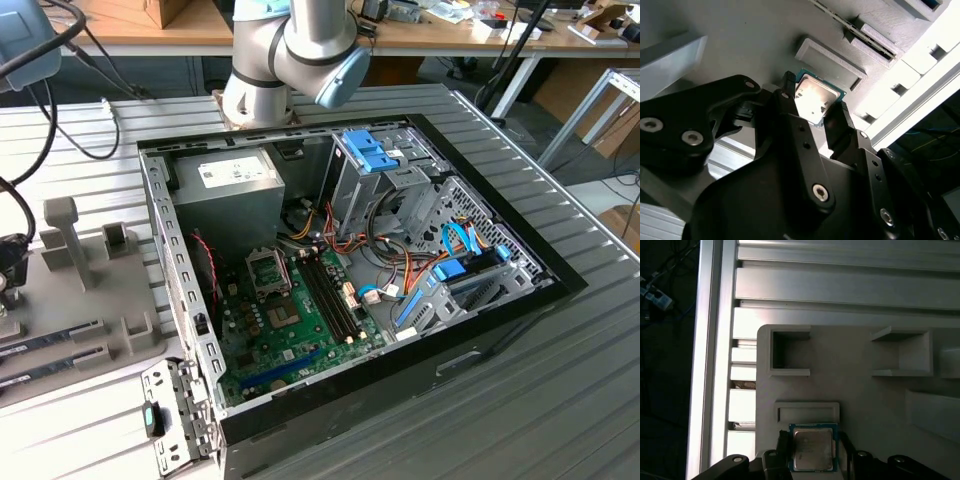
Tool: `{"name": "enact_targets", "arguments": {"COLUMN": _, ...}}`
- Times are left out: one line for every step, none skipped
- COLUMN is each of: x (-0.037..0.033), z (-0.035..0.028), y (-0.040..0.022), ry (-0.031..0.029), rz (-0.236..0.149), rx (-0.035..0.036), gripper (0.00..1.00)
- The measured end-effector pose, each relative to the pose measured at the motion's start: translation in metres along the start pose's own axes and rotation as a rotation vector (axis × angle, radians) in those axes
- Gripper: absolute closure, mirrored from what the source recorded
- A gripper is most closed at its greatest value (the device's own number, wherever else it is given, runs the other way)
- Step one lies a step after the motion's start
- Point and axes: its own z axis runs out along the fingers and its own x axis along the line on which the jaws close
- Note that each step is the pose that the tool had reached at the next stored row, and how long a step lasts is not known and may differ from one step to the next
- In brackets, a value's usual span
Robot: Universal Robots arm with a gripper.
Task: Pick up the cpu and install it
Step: 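Pick up the cpu and move it towards the insertion slot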
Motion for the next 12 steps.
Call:
{"name": "enact_targets", "arguments": {"x": -0.0001, "z": -0.0019, "y": 0.0001, "ry": -0.0001, "rz": 0.0, "rx": -0.0002, "gripper": 0.53}}
{"name": "enact_targets", "arguments": {"x": -0.0001, "z": -0.0034, "y": 0.0001, "ry": 0.0, "rz": 0.0, "rx": -0.0003, "gripper": 0.53}}
{"name": "enact_targets", "arguments": {"x": -0.0002, "z": -0.0056, "y": 0.0002, "ry": 0.0, "rz": 0.0, "rx": -0.0004, "gripper": 0.53}}
{"name": "enact_targets", "arguments": {"x": -0.0002, "z": -0.007, "y": 0.0003, "ry": -0.0001, "rz": 0.0, "rx": -0.0004, "gripper": 0.53}}
{"name": "enact_targets", "arguments": {"x": -0.0003, "z": -0.0088, "y": 0.0004, "ry": 0.0, "rz": 0.0, "rx": -0.0004, "gripper": 0.53}}
{"name": "enact_targets", "arguments": {"x": -0.0003, "z": -0.01, "y": 0.0004, "ry": 0.0, "rz": 0.0, "rx": -0.0004, "gripper": 0.53}}
{"name": "enact_targets", "arguments": {"x": -0.0003, "z": -0.0111, "y": 0.0005, "ry": -0.0001, "rz": 0.0, "rx": -0.0005, "gripper": 0.53}}
{"name": "enact_targets", "arguments": {"x": -0.0004, "z": -0.0134, "y": 0.0006, "ry": -0.0001, "rz": 0.0, "rx": -0.0006, "gripper": 0.53}}
{"name": "enact_targets", "arguments": {"x": -0.0004, "z": -0.0143, "y": 0.0006, "ry": -0.0001, "rz": 0.0, "rx": -0.0007, "gripper": 0.53}}
{"name": "enact_targets", "arguments": {"x": -0.0005, "z": -0.0155, "y": 0.0006, "ry": -0.0001, "rz": 0.0, "rx": -0.0007, "gripper": 0.53}}
{"name": "enact_targets", "arguments": {"x": -0.0005, "z": -0.0169, "y": 0.0007, "ry": 0.0, "rz": 0.0, "rx": -0.0007, "gripper": 0.53}}
{"name": "enact_targets", "arguments": {"x": -0.0006, "z": -0.0185, "y": 0.0008, "ry": 0.0, "rz": 0.0, "rx": -0.0007, "gripper": 0.53}}
